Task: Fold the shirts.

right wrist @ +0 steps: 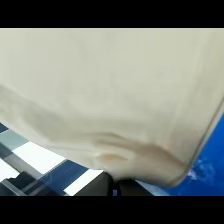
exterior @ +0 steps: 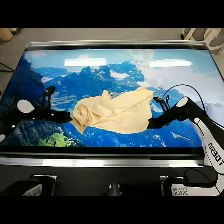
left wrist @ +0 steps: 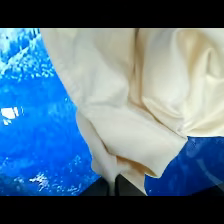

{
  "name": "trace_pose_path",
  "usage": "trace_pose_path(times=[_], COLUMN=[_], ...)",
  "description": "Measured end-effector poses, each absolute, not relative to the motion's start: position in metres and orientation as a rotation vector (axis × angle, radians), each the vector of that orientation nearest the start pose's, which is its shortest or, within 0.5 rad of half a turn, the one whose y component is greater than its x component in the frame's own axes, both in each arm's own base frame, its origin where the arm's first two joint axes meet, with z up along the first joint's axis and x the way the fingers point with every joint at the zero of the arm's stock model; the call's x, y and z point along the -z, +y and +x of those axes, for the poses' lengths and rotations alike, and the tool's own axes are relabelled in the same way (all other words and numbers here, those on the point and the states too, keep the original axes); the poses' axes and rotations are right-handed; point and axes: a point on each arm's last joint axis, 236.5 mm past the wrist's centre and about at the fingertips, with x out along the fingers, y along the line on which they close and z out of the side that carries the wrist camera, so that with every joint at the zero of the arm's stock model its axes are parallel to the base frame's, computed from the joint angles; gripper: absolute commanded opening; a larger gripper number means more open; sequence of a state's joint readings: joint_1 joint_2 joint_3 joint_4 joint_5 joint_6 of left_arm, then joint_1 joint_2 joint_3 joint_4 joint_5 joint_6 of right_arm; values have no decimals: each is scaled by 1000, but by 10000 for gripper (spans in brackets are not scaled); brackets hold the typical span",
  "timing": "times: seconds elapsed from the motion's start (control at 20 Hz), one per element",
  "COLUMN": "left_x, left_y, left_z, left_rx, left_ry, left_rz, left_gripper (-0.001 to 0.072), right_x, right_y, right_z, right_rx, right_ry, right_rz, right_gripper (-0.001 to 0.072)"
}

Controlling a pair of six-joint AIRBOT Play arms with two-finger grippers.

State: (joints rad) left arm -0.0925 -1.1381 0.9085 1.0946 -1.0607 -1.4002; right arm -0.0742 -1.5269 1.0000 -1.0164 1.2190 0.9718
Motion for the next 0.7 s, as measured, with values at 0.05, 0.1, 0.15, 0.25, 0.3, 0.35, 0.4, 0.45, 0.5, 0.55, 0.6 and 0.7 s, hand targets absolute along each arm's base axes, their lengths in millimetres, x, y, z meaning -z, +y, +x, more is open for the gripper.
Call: trace_pose_path(times=[0.05, 0.1, 0.15, 0.25, 0.3, 0.35, 0.4, 0.45, 0.5, 0.55, 0.6, 0.7], left_x=[-20, -48, -86, -188, -253, -318, -382, -448, -505, -547, -579, -618], left_y=[-123, -119, -113, -102, -97, -93, -89, -84, -80, -77, -76, -73], left_z=[339, 348, 360, 377, 378, 371, 356, 330, 298, 266, 235, 188], left_rx=[399, 402, 401, 395, 387, 379, 369, 356, 345, 344, 351, 364], left_ry=[1198, 1130, 1036, 787, 625, 458, 290, 110, -61, -194, -303, -450], left_rz=[-247, -226, -202, -154, -127, -108, -91, -86, -94, -107, -123, -146], left_gripper=[26, 26, 26, 26, 26, 26, 26, 26, 26, 26, 26, 25], right_x=[80, 57, 30, -71, -132, -208, -289, -359, -418, -469, -507, -551], right_y=[89, 81, 72, 51, 42, 33, 26, 20, 17, 14, 11, 10], right_z=[339, 358, 376, 417, 430, 434, 426, 405, 377, 342, 307, 255], right_rx=[-626, -606, -580, -491, -434, -365, -287, -218, -159, -101, -54, 1], right_ry=[1463, 1385, 1302, 1041, 891, 708, 508, 339, 191, 58, -50, -185], right_rz=[140, 62, -15, -200, -277, -351, -415, -463, -497, -523, -541, -551], right_gripper=[15, 15, 15, 16, 16, 16, 16, 16, 16, 16, 16, 16])
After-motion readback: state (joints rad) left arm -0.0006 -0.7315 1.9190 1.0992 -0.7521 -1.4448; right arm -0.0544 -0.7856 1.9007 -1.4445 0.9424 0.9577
